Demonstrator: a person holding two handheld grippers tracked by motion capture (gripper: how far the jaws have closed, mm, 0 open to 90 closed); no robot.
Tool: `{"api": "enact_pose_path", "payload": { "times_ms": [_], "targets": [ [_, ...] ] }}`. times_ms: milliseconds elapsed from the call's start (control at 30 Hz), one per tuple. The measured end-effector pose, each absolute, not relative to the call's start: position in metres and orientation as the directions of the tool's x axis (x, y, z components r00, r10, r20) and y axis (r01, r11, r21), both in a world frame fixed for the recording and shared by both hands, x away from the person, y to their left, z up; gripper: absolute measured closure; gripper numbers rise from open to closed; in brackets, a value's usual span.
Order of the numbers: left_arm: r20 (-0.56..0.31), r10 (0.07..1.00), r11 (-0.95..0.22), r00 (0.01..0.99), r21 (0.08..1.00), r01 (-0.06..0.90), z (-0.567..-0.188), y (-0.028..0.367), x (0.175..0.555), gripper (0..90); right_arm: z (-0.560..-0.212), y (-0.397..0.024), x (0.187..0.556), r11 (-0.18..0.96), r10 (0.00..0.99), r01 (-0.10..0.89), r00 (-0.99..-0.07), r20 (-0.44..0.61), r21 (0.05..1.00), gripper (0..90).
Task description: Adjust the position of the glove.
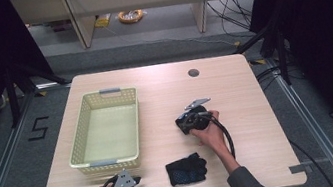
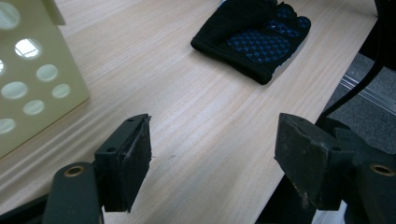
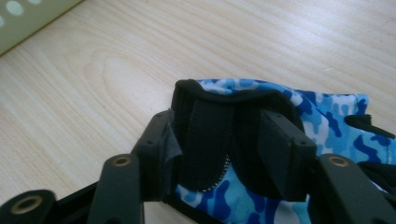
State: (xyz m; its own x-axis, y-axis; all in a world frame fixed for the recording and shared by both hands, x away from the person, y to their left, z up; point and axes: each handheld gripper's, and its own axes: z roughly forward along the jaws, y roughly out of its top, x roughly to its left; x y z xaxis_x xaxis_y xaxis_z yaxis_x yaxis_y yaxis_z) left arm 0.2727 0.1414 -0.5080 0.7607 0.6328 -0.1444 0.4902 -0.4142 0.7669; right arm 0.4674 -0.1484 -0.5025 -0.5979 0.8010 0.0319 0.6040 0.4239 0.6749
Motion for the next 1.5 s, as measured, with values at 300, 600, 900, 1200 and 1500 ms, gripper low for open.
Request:
{"api": "enact_pose_path", "payload": {
  "times_ms": [300, 600, 900, 1200, 1500],
  "targets": [
    [-0.141, 0.629, -0.435, 0.764, 0.751, 0.496, -0.507, 0.143, 0.274, 27.3, -0.506, -0.155, 0.467, 0.411, 0.811, 0.600, -0.585, 0.025, 0.686, 67.3],
    [-0.145, 0.630, -0.418, 0.763, 0.765, 0.490, -0.508, 0.143, 0.276, 27.3, -0.503, -0.157, 0.465, 0.350, 0.824, 0.626, -0.560, 0.089, 0.696, 73.0],
    [-0.117, 0.633, -0.440, 0.765, 0.758, 0.481, -0.507, 0.146, 0.277, 27.3, -0.484, -0.160, 0.452, 0.319, 0.833, 0.610, -0.546, 0.093, 0.725, 73.2],
    [-0.149, 0.645, -0.398, 0.750, 0.772, 0.496, -0.507, 0.145, 0.277, 27.0, -0.459, -0.165, 0.415, 0.294, 0.824, 0.566, -0.559, 0.096, 0.771, 72.7],
    [-0.140, 0.661, -0.402, 0.737, 0.763, 0.506, -0.507, 0.146, 0.277, 26.7, -0.453, -0.163, 0.367, 0.291, 0.803, 0.542, -0.586, 0.106, 0.788, 71.9]
  ]
}}
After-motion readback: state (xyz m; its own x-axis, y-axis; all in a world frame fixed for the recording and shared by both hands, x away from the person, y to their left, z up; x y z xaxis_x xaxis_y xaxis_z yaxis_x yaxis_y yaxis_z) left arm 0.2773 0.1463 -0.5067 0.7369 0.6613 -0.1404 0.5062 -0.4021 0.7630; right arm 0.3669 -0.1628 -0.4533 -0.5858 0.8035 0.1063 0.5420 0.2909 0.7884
